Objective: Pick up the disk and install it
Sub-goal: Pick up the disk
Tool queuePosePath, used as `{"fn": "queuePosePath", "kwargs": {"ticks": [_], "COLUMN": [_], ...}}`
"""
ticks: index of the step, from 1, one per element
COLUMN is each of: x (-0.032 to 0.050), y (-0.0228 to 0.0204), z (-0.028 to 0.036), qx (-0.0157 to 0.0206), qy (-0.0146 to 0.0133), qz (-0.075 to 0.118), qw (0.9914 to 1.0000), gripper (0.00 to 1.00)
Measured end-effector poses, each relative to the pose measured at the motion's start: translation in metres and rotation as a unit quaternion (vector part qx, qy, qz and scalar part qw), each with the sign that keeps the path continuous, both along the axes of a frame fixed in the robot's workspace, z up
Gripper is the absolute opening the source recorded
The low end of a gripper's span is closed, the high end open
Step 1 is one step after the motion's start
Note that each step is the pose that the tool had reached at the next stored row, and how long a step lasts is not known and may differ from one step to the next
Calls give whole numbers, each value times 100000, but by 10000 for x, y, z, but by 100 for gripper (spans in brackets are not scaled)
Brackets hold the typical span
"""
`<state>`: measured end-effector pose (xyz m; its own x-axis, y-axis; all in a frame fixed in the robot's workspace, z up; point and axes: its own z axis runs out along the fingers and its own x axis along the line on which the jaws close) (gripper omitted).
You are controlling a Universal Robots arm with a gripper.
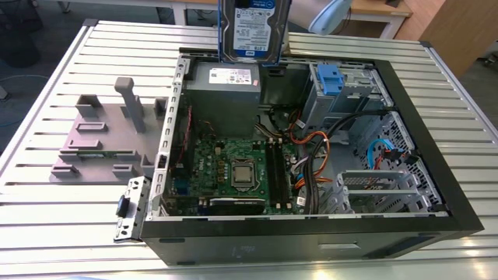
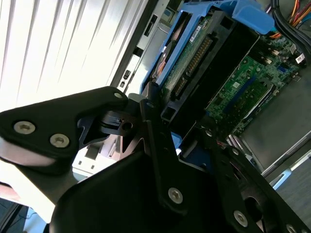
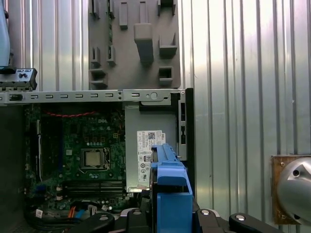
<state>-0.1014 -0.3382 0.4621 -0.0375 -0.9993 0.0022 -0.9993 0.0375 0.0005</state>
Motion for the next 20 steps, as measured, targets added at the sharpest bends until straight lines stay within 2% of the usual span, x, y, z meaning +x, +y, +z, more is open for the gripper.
{"fn": "queuePosePath", "kwargs": {"ticks": [20], "x": [0], "y": [-58], "z": [0], "qx": [-2], "qy": [0], "qz": [-1], "qw": [100000], "gripper": [36]}}
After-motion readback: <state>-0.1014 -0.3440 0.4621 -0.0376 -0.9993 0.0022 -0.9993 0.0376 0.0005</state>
